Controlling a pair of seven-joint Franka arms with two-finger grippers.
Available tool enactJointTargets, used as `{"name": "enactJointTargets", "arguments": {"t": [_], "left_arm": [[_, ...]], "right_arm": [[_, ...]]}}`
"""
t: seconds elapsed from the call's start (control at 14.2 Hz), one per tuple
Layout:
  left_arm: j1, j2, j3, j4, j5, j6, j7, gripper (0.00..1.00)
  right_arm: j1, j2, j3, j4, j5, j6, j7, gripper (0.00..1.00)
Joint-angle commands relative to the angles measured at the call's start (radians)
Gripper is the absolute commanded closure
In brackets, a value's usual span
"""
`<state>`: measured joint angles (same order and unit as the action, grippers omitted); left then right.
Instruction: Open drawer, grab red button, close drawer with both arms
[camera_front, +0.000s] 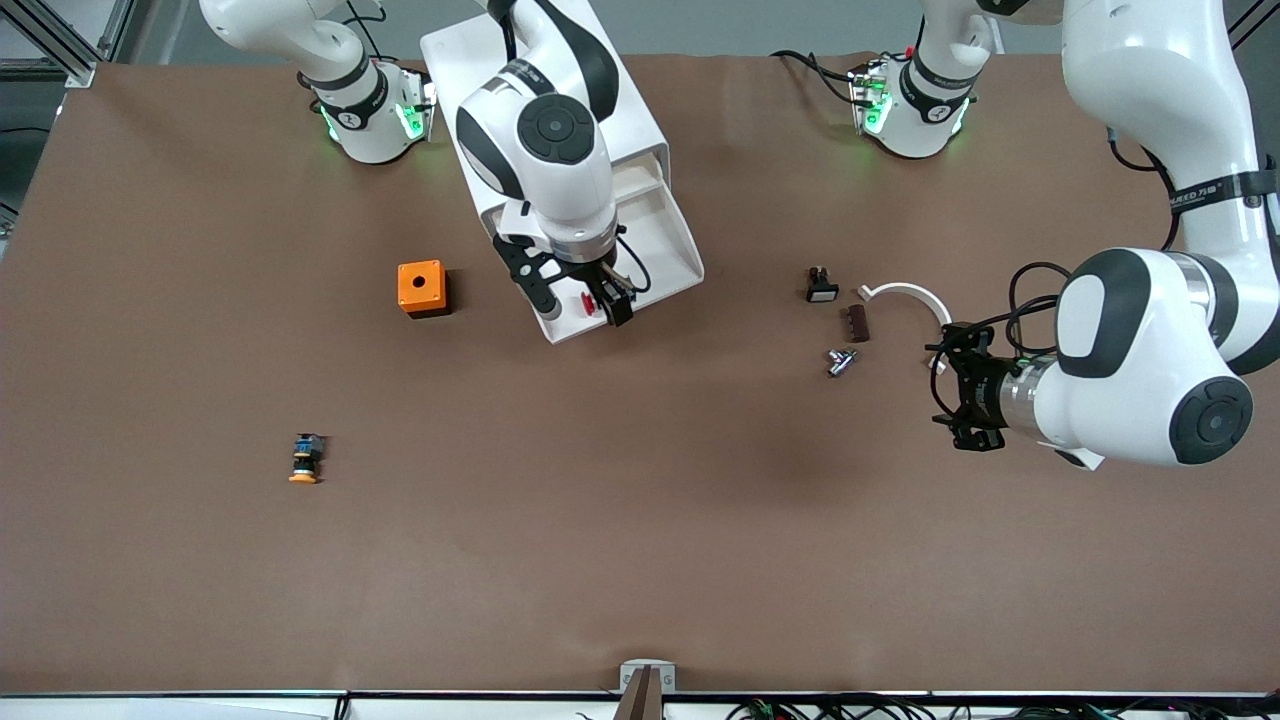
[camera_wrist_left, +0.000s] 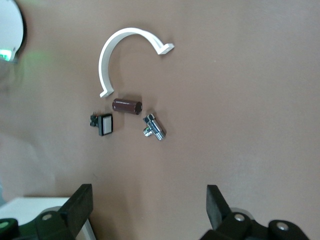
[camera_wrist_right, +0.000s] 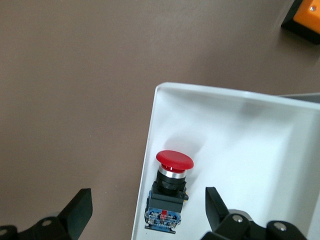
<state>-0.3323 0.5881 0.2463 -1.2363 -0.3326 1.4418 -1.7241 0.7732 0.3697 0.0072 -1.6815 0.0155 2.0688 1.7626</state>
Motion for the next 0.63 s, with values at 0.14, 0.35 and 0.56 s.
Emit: {"name": "enactJointTargets", "arguments": {"t": [0.14,0.35,0.56], "left_arm": [[-0.008,-0.039,0.010,-0.017,0.038,0.012,0.227,0.00],[-0.010,-0.040,0.007,-0.015,0.044,0.029,0.348,0.01],[-0.010,-0.050,0.008,-0.015,0.044,0.043,0.391,0.00]], "right_arm": [[0.041,-0.002,-0.006,-0.072,-0.012,0.079,0.066,0.00],[0.048,-0.003,-0.004,-0.119,-0.012,0.128,0.069,0.00],[0.054,-0.003,-0.004,-0.119,-0.012,0.134,0.090,0.09]]}}
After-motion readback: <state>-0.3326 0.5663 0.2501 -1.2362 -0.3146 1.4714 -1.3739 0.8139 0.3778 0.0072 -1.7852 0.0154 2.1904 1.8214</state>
